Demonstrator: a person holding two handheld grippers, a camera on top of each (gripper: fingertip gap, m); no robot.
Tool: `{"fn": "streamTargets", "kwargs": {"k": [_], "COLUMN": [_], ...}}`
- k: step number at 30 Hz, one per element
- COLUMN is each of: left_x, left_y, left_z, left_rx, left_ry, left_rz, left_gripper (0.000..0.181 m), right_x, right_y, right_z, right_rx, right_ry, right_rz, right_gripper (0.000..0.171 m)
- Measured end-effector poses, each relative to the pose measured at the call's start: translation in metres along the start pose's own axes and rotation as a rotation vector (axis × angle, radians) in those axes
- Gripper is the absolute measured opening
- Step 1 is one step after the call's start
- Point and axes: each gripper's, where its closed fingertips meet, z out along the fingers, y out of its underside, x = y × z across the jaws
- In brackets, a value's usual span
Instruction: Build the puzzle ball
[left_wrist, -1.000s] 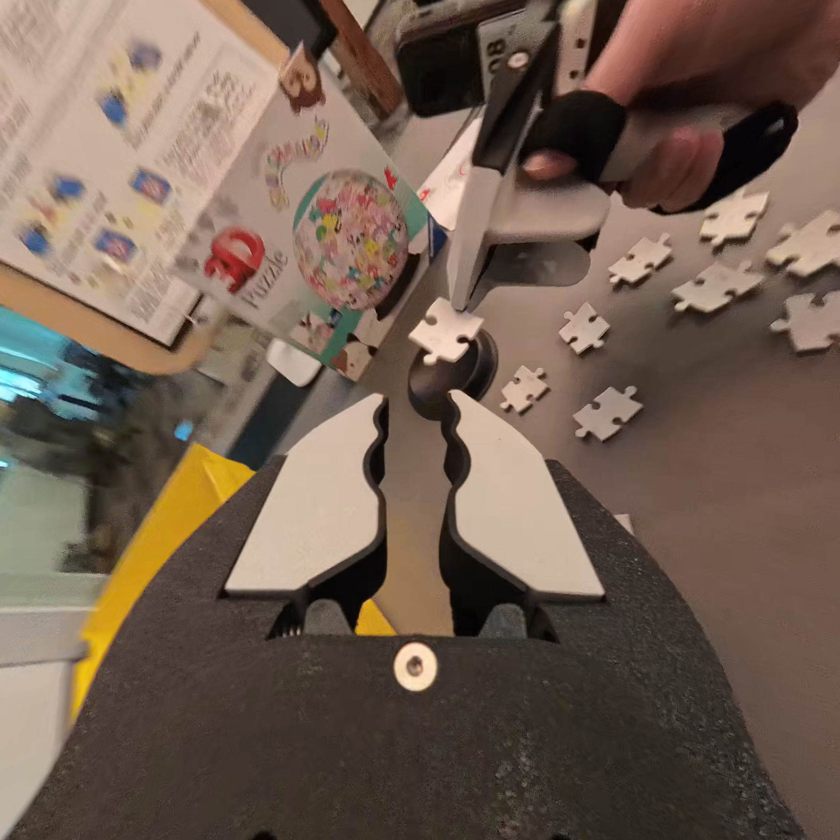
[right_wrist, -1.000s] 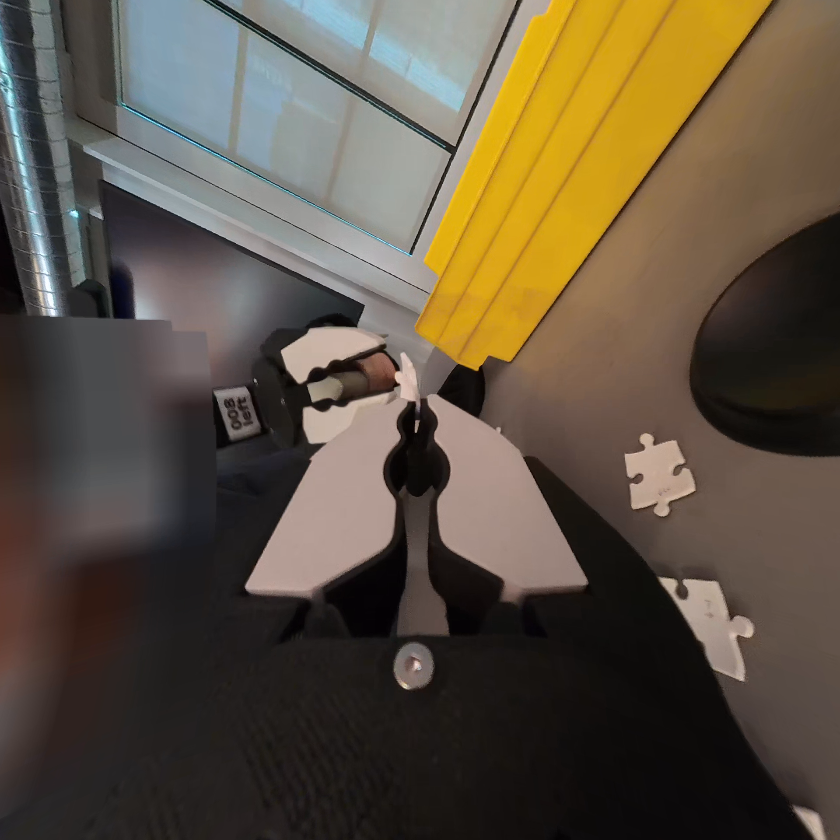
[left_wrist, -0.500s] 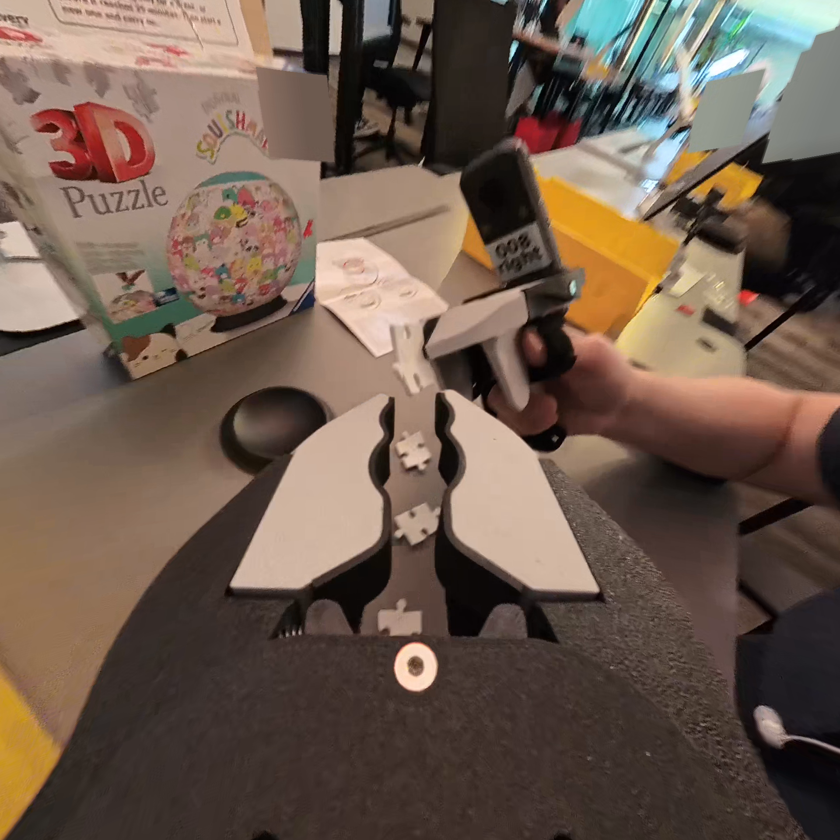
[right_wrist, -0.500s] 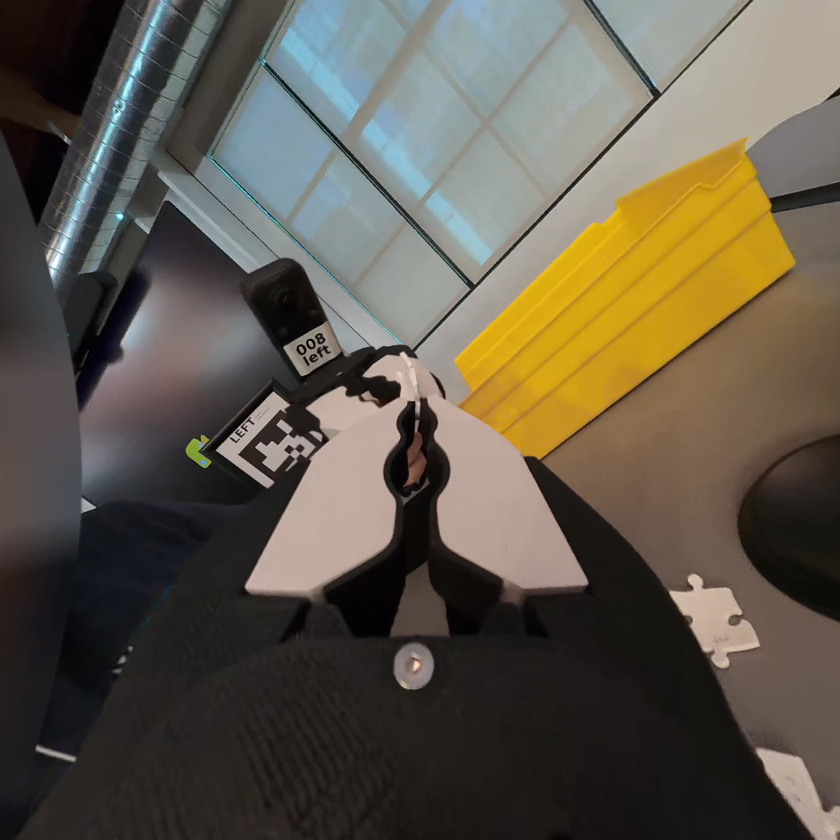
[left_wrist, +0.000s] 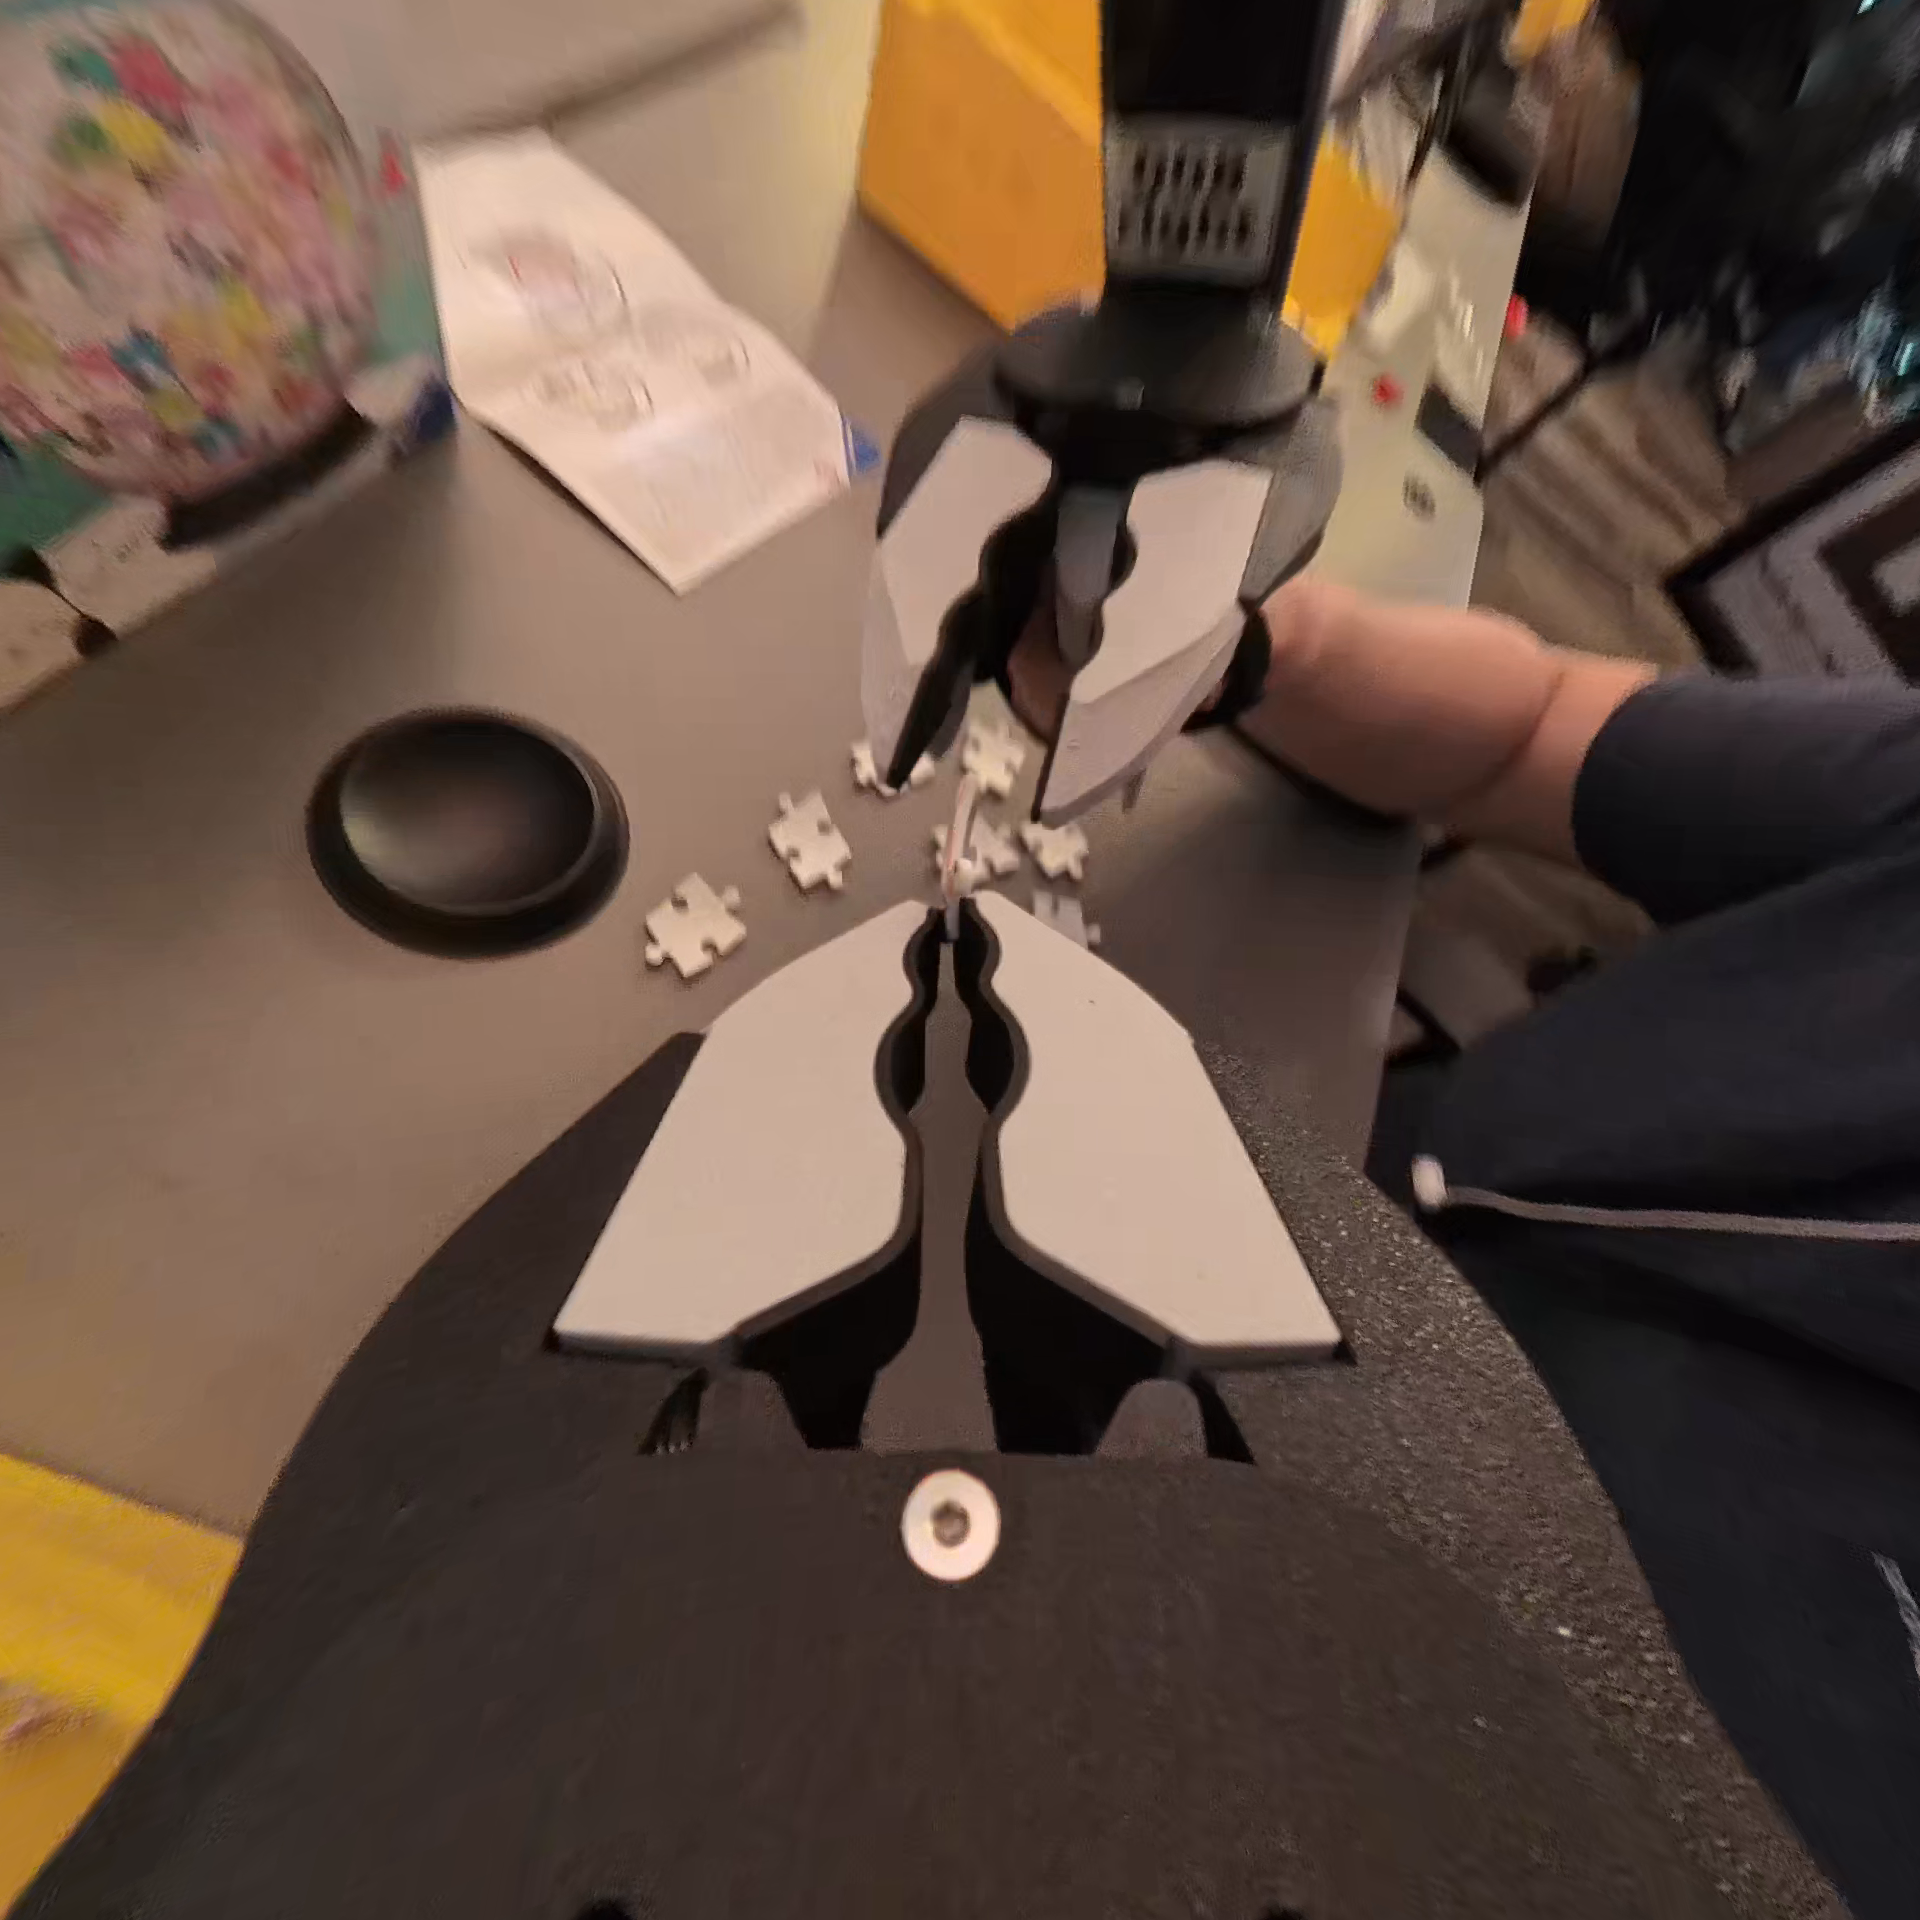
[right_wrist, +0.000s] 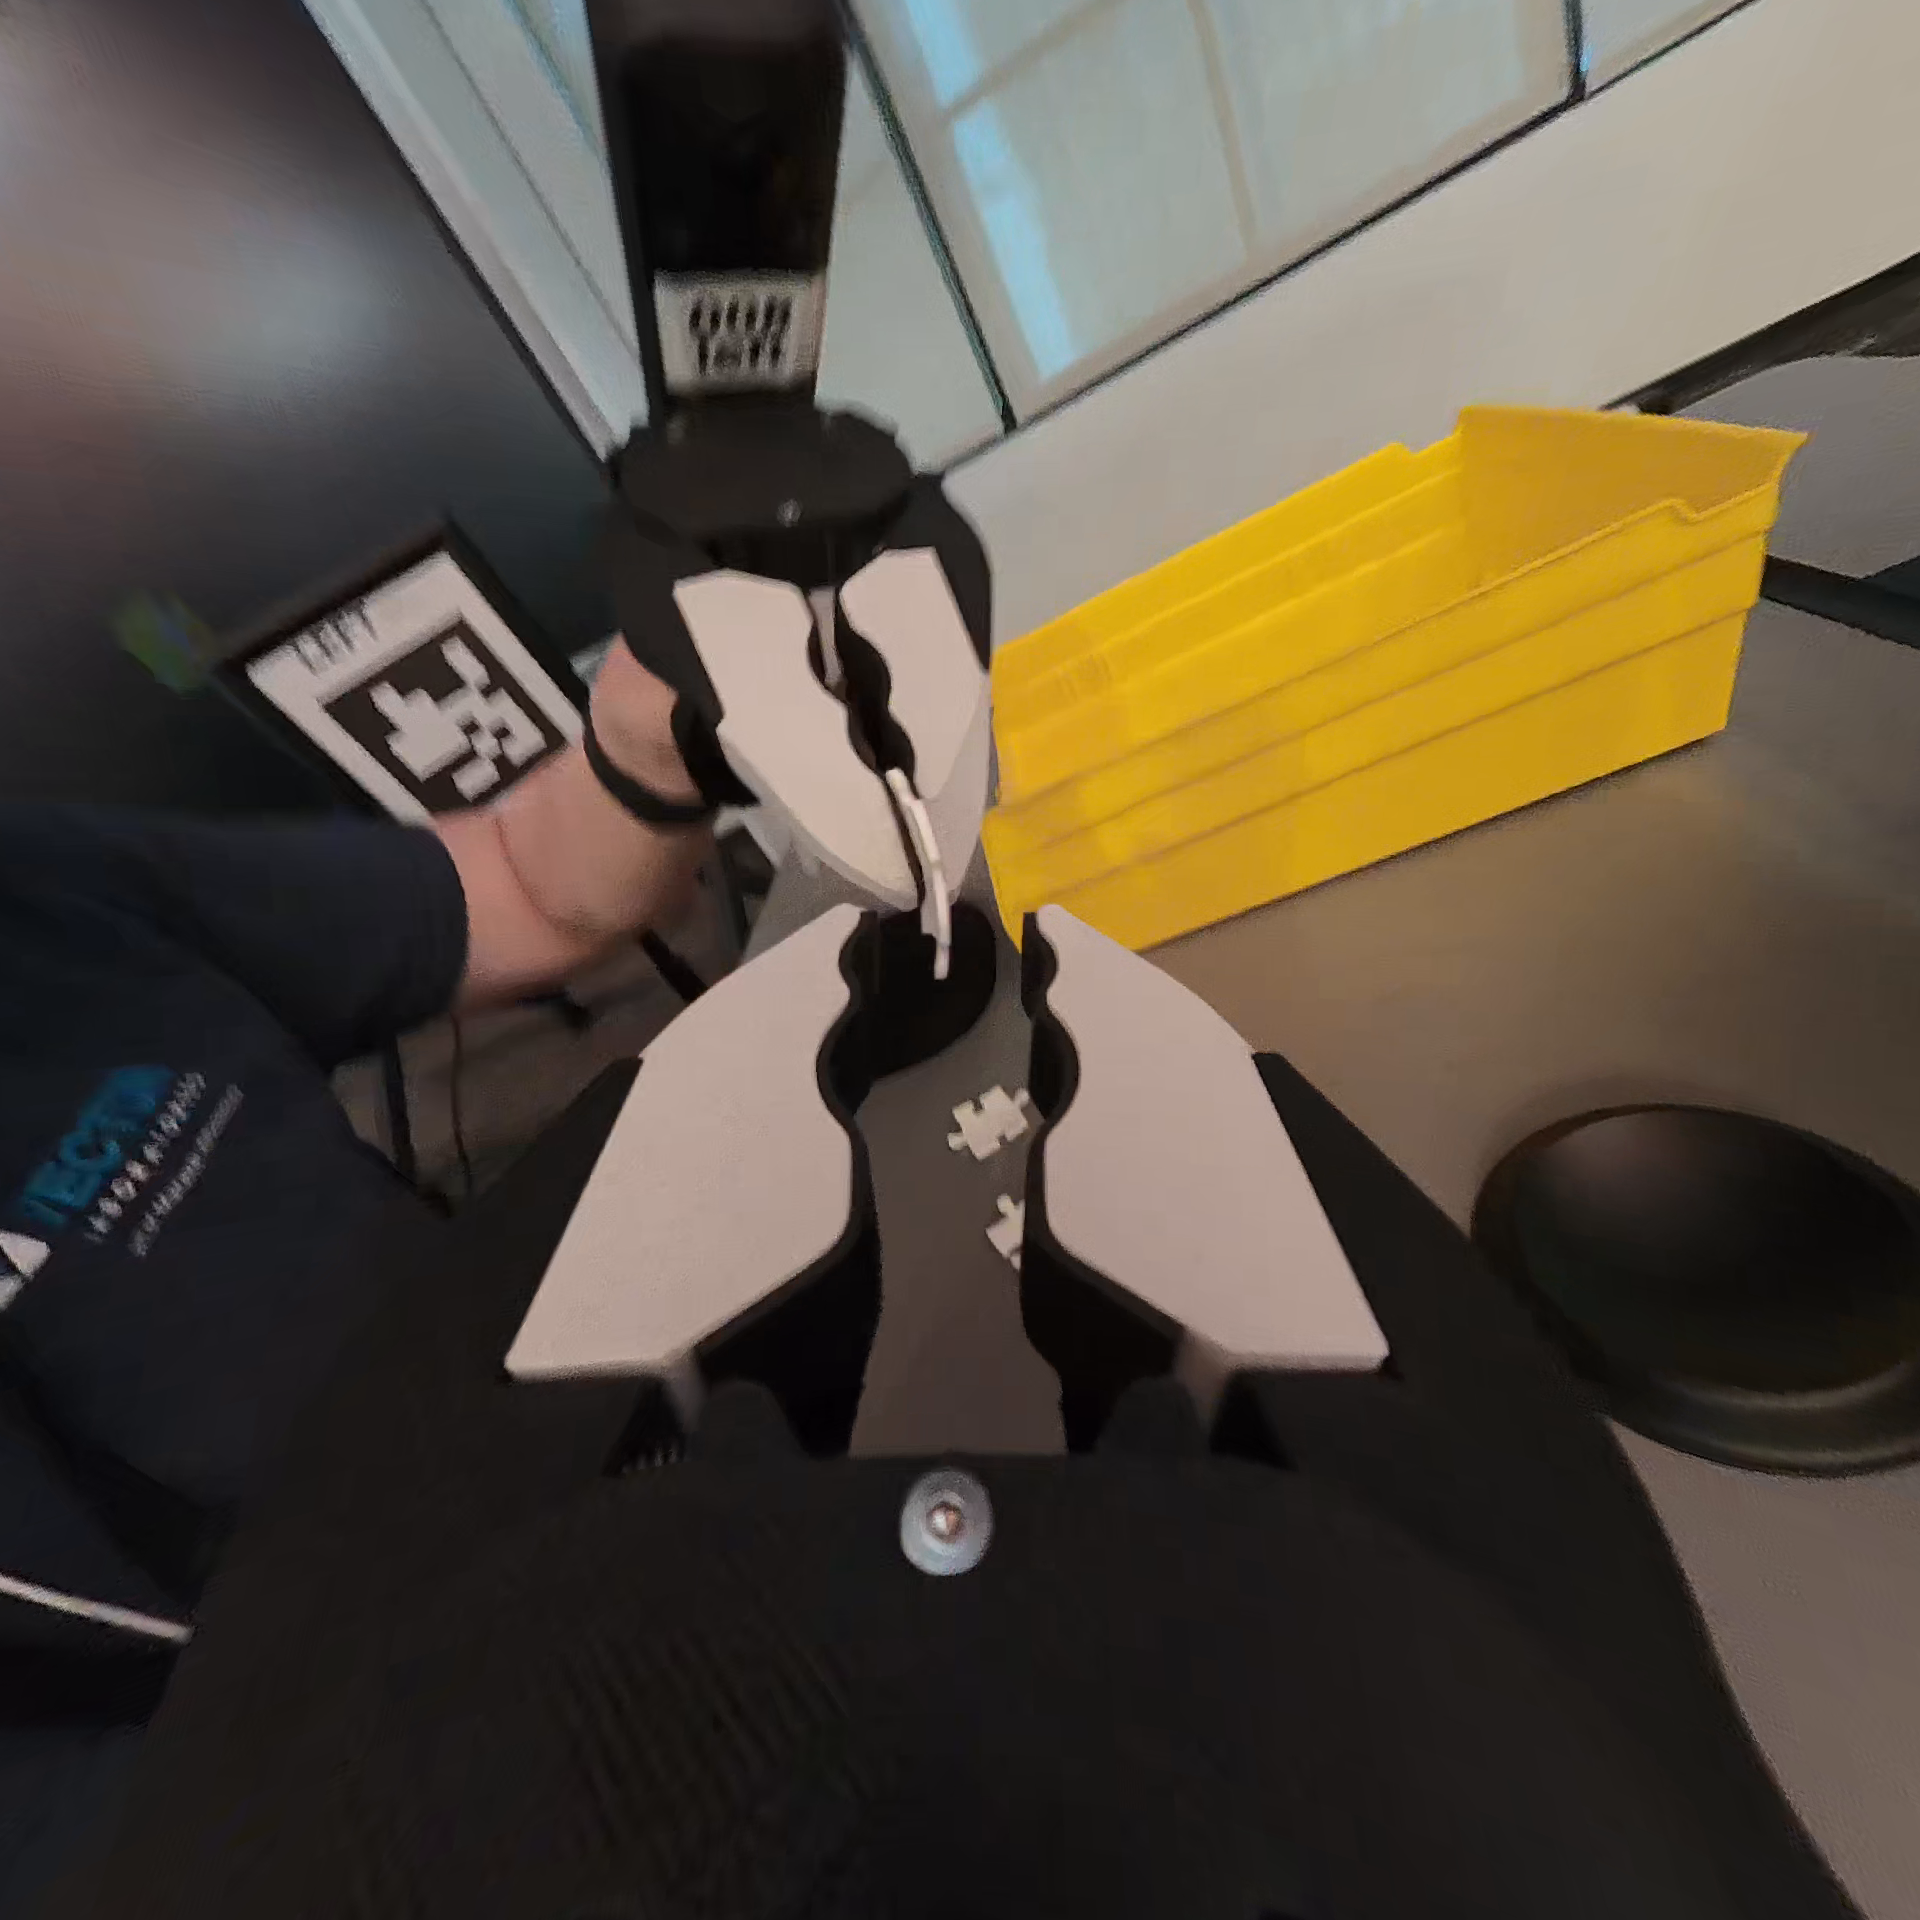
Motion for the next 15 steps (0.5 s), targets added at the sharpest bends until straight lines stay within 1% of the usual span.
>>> {"fn": "streamTargets", "kwargs": {"k": [3, 6, 8, 11, 12, 13, 15], "left_x": [-0.003, 0.001, 0.004, 0.006, 0.006, 0.007, 0.003], "left_y": [0.018, 0.035, 0.04, 0.043, 0.043, 0.043, 0.034], "left_z": [0.002, 0.005, 0.008, 0.012, 0.014, 0.015, 0.016], "left_rx": [-0.227, -0.406, -0.454, -0.488, -0.488, -0.485, -0.421], "left_ry": [-0.024, -0.023, -0.018, 0.004, 0.01, 0.021, 0.005], "left_rz": [0.058, 0.12, 0.147, 0.178, 0.186, 0.19, 0.188], "left_gripper": [0.002, 0.002, 0.002, 0.002, 0.002, 0.002, 0.003], "right_x": [-0.006, -0.006, -0.008, -0.01, -0.012, -0.011, -0.005], "right_y": [0.009, 0.02, 0.028, 0.039, 0.041, 0.041, 0.034], "right_z": [0.003, 0.007, 0.01, 0.013, 0.014, 0.013, 0.011], "right_rx": [-0.113, -0.194, -0.231, -0.279, -0.285, -0.282, -0.23], "right_ry": [0.015, 0.041, 0.029, -0.001, -0.02, -0.016, 0.023], "right_rz": [-0.087, -0.14, -0.147, -0.13, -0.132, -0.141, -0.139], "right_gripper": [0.027, 0.027, 0.026, 0.019, 0.008, 0.004, 0.003]}}
